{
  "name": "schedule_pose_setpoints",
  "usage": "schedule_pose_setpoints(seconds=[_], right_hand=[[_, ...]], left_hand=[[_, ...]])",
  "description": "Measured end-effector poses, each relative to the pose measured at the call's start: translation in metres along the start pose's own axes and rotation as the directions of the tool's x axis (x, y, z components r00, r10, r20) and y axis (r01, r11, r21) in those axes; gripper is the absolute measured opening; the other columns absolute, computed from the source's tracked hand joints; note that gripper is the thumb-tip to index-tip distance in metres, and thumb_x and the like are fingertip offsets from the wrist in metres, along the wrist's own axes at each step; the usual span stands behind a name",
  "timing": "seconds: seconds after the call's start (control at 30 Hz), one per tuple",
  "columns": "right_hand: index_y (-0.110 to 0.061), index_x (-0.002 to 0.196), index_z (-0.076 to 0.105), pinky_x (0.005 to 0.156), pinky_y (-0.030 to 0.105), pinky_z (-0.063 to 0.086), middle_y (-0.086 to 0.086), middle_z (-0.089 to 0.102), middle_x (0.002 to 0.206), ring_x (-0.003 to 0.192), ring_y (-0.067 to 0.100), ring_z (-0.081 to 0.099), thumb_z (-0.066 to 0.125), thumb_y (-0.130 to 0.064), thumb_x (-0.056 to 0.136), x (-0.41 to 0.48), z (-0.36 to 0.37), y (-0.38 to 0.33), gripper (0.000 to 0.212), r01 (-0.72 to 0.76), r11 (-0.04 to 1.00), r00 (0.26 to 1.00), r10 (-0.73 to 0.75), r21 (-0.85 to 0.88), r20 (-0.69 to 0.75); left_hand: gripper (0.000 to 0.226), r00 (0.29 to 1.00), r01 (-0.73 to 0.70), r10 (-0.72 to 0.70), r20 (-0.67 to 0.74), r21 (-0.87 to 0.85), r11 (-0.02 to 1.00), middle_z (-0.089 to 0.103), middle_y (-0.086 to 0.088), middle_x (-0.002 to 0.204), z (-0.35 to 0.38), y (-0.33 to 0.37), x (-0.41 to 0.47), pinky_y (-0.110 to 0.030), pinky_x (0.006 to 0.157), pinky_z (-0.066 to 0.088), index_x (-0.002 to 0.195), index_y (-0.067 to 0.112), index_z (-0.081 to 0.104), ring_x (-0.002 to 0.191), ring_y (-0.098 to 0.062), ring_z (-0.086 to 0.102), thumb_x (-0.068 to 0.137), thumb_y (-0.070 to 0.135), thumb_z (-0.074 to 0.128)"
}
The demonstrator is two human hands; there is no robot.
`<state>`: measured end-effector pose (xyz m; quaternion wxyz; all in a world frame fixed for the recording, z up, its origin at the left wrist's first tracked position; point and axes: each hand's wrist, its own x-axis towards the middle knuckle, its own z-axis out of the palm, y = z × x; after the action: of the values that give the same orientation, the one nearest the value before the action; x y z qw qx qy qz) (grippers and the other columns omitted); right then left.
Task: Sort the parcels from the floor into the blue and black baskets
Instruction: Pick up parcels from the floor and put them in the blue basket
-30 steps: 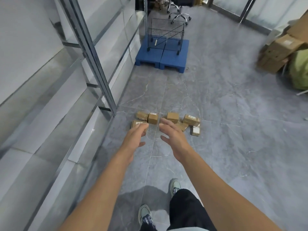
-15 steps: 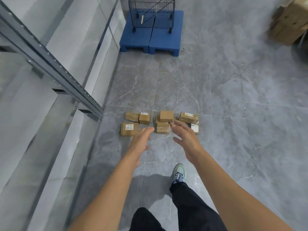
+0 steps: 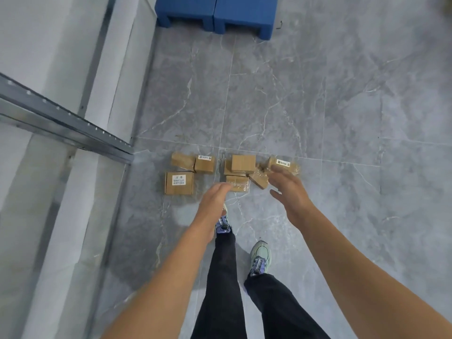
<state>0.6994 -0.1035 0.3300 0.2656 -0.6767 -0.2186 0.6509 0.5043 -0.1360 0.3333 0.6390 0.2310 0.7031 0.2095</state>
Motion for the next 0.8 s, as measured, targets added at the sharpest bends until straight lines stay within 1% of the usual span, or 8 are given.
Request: schedule_pose_setpoints(seconds=[0.13,0.27,0.33,0.4,0.5,0.6,0.73,0.8], right_hand=[[-0.021,0.147,0.057,0.119,0.042,0.041,0.001,0.060,0.144,0.138,0.019,0.052,0.064,-0.025,0.103,0.086,0.018,-0.009,0.045,-0.045,0.997,0.998,0.042,-0.067,-0.050],[-0.022,0.148,0.057,0.120,0.041,0.038,-0.001,0.059,0.147,0.138,0.018,0.051,0.067,-0.031,0.101,0.171,0.030,-0.002,0.049,-0.072,0.983,0.997,0.066,-0.166,-0.041],[-0.023,0.142,0.062,0.118,0.041,0.038,-0.001,0.062,0.142,0.134,0.019,0.054,0.071,-0.039,0.093,0.215,0.033,0.007,0.052,-0.077,0.974,0.997,0.071,-0.213,-0.038],[-0.027,0.127,0.067,0.110,0.038,0.042,-0.004,0.067,0.126,0.121,0.017,0.060,0.068,-0.045,0.086,0.260,0.033,0.019,0.044,-0.095,0.961,0.995,0.086,-0.260,-0.044],[-0.034,0.096,0.066,0.083,0.030,0.043,-0.017,0.061,0.086,0.085,0.008,0.056,0.067,-0.040,0.093,0.328,0.031,0.044,0.007,-0.097,0.942,0.995,0.092,-0.320,-0.029],[-0.025,0.123,0.069,0.076,0.027,0.044,-0.008,0.064,0.108,0.101,0.015,0.061,0.062,-0.041,0.102,0.380,0.034,0.060,0.027,-0.121,0.884,0.992,0.119,-0.451,-0.033],[-0.020,0.141,0.061,0.105,0.049,0.050,0.012,0.063,0.134,0.133,0.035,0.057,0.055,-0.048,0.105,0.443,0.038,0.084,0.046,-0.153,0.791,0.985,0.174,-0.592,-0.023],[-0.017,0.141,0.062,0.102,0.041,0.045,0.009,0.062,0.133,0.133,0.031,0.056,0.052,-0.050,0.106,0.472,0.040,0.098,0.049,-0.120,0.748,0.985,0.171,-0.653,0.014]], left_hand=[[0.032,0.997,0.080,-0.079,0.020,-0.046,0.996,0.058,0.008,0.131,0.000,0.005,0.081,-0.034,0.087,0.048,0.130,0.026,0.061,0.123,-0.010,0.054,0.103,0.042,0.054],[0.019,0.988,0.153,-0.151,0.026,-0.090,0.984,0.060,0.010,0.129,0.005,-0.001,0.164,-0.040,0.100,0.050,0.118,0.034,0.063,0.125,-0.012,0.055,0.103,0.043,0.054],[0.023,0.983,0.186,-0.183,0.034,-0.142,0.972,0.060,0.010,0.126,0.014,-0.010,0.205,-0.041,0.103,0.049,0.123,0.031,0.063,0.124,-0.013,0.055,0.104,0.041,0.054],[0.023,0.972,0.235,-0.230,0.044,-0.192,0.953,0.061,0.011,0.121,0.024,-0.023,0.243,-0.043,0.105,0.048,0.123,0.029,0.063,0.122,-0.013,0.056,0.104,0.039,0.054],[0.018,0.948,0.317,-0.313,0.067,-0.321,0.893,0.061,0.004,0.125,0.045,-0.046,0.291,-0.045,0.104,0.049,0.111,0.028,0.064,0.121,-0.017,0.057,0.102,0.040,0.055],[0.029,0.904,0.406,-0.420,0.082,-0.479,0.778,0.060,-0.005,0.133,0.070,-0.068,0.340,-0.041,0.097,0.051,0.118,0.023,0.064,0.121,-0.019,0.058,0.099,0.044,0.056],[0.022,0.835,0.456,-0.546,0.064,-0.636,0.623,0.060,-0.001,0.117,0.105,-0.094,0.396,-0.040,0.096,0.052,0.108,0.025,0.062,0.118,-0.017,0.059,0.098,0.045,0.059],[0.021,0.806,0.464,-0.588,0.070,-0.691,0.554,0.056,-0.001,0.109,0.119,-0.107,0.418,-0.041,0.096,0.052,0.099,0.025,0.060,0.115,-0.019,0.057,0.096,0.046,0.061]])
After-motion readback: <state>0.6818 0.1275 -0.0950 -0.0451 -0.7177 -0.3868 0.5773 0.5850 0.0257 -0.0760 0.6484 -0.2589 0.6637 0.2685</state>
